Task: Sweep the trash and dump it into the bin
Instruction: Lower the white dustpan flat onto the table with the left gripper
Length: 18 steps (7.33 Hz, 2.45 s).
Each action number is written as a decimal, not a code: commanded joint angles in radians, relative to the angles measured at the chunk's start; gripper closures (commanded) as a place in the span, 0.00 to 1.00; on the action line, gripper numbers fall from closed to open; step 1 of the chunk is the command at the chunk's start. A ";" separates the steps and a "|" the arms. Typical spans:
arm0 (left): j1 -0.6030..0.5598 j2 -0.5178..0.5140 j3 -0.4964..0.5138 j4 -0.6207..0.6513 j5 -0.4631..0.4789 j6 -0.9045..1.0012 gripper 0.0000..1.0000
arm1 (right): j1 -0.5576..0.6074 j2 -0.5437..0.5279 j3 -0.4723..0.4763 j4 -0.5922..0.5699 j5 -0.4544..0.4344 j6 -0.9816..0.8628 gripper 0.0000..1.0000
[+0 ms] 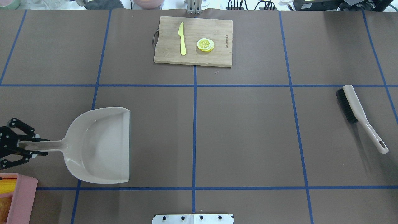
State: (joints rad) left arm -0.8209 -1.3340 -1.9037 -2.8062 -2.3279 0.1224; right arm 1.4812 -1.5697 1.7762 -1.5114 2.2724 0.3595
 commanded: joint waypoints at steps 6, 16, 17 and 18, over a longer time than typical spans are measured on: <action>-0.004 -0.388 0.265 0.180 -0.040 0.086 1.00 | 0.064 -0.044 -0.076 0.005 0.049 -0.063 0.00; 0.002 -0.447 0.365 0.172 -0.047 0.085 0.67 | 0.064 -0.043 -0.092 0.007 0.049 -0.085 0.00; 0.002 -0.447 0.371 0.172 -0.047 0.085 0.49 | 0.064 -0.044 -0.092 0.007 0.049 -0.083 0.00; 0.003 -0.447 0.382 0.172 -0.047 0.085 0.30 | 0.064 -0.044 -0.093 0.007 0.049 -0.083 0.00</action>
State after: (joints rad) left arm -0.8188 -1.7809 -1.5319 -2.6337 -2.3746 0.2071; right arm 1.5447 -1.6132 1.6841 -1.5048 2.3209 0.2754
